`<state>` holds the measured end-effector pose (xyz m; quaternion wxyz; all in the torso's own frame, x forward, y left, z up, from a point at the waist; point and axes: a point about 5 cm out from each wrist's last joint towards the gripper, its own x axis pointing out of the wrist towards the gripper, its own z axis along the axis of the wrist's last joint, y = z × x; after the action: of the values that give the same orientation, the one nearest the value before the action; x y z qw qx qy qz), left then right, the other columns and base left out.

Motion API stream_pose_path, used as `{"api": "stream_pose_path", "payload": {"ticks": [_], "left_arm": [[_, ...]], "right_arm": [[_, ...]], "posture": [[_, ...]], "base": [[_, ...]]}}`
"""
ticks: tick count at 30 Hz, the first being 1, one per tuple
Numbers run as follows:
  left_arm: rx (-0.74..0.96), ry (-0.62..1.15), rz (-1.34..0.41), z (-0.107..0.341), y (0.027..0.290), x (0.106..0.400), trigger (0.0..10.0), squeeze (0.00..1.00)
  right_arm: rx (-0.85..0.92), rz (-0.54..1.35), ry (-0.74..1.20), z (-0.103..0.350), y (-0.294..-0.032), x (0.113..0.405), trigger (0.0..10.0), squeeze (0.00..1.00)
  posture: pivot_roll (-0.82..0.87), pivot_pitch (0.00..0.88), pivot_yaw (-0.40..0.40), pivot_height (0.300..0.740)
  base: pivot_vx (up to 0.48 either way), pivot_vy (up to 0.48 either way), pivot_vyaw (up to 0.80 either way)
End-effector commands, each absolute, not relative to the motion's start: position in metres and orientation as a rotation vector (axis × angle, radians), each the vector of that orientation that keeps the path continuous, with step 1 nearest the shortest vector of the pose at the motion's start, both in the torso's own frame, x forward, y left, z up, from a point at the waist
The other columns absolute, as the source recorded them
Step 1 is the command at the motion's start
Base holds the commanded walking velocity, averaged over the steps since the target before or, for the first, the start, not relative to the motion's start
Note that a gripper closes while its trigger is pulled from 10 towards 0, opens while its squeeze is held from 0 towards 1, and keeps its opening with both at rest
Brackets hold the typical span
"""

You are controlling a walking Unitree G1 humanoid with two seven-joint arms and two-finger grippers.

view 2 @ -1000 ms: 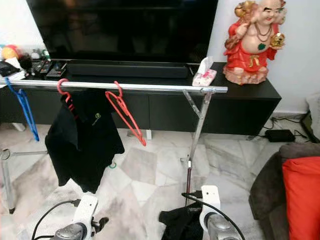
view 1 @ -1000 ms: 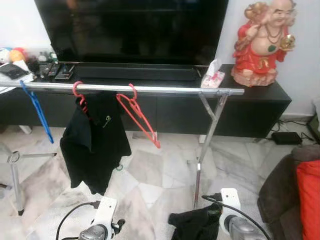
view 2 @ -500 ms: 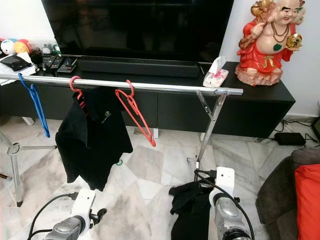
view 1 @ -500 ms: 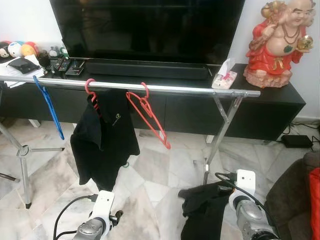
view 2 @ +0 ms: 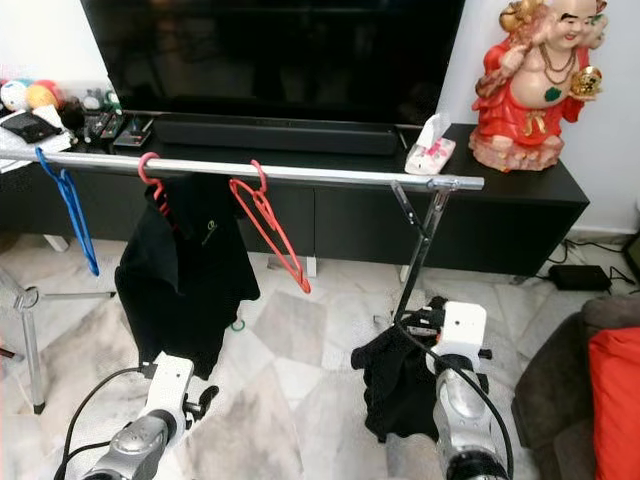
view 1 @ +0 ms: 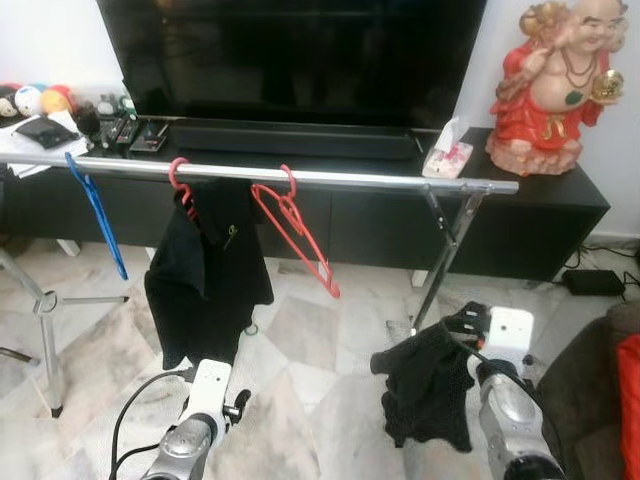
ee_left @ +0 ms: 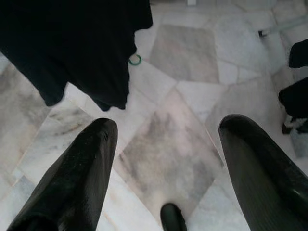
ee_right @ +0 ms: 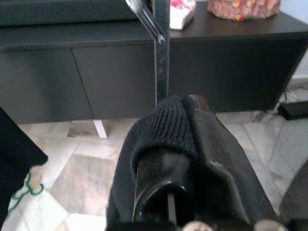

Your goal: Hang hanger

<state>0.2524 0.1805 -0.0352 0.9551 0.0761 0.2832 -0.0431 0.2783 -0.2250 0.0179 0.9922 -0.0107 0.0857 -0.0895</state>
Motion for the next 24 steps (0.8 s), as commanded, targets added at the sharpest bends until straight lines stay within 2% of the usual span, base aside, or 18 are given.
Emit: {"api": "stream_pose_path", "payload": {"ticks": [1,4,8,14,18,24], "left_arm": [[0.144,0.527,-0.073,-0.028,0.182,0.260,10.0,0.00],[0.147,0.496,-0.066,-0.023,0.182,0.265,10.0,0.00],[0.138,0.481,-0.055,-0.021,0.184,0.267,10.0,0.00],[0.137,0.495,-0.059,-0.024,0.182,0.264,10.0,0.00],[0.121,0.487,-0.052,-0.024,0.181,0.264,10.0,0.00],[0.106,0.471,-0.048,-0.022,0.182,0.265,10.0,0.00]], "right_arm": [[-0.027,-0.171,0.208,0.015,-0.224,0.279,10.0,0.00],[-0.019,-0.163,0.287,0.007,-0.219,0.279,10.0,0.00],[-0.068,-0.172,0.706,-0.039,-0.211,0.249,10.0,0.00],[0.005,-0.206,0.651,-0.032,-0.216,0.257,10.0,0.00],[0.016,-0.277,0.747,-0.043,-0.224,0.242,10.0,0.00],[0.049,-0.273,0.746,-0.042,-0.222,0.243,10.0,0.00]], "posture": [[-0.16,0.000,-0.009,0.740],[-0.15,0.000,-0.014,0.740],[-0.14,0.000,-0.017,0.740],[-0.14,0.000,-0.016,0.740],[-0.13,0.000,-0.020,0.740],[-0.14,0.000,-0.020,0.740]], "base": [[0.000,0.000,0.00],[0.000,0.000,0.00],[0.000,0.000,0.00],[0.000,0.000,0.00],[0.000,0.000,0.00],[0.000,0.000,0.00]]}}
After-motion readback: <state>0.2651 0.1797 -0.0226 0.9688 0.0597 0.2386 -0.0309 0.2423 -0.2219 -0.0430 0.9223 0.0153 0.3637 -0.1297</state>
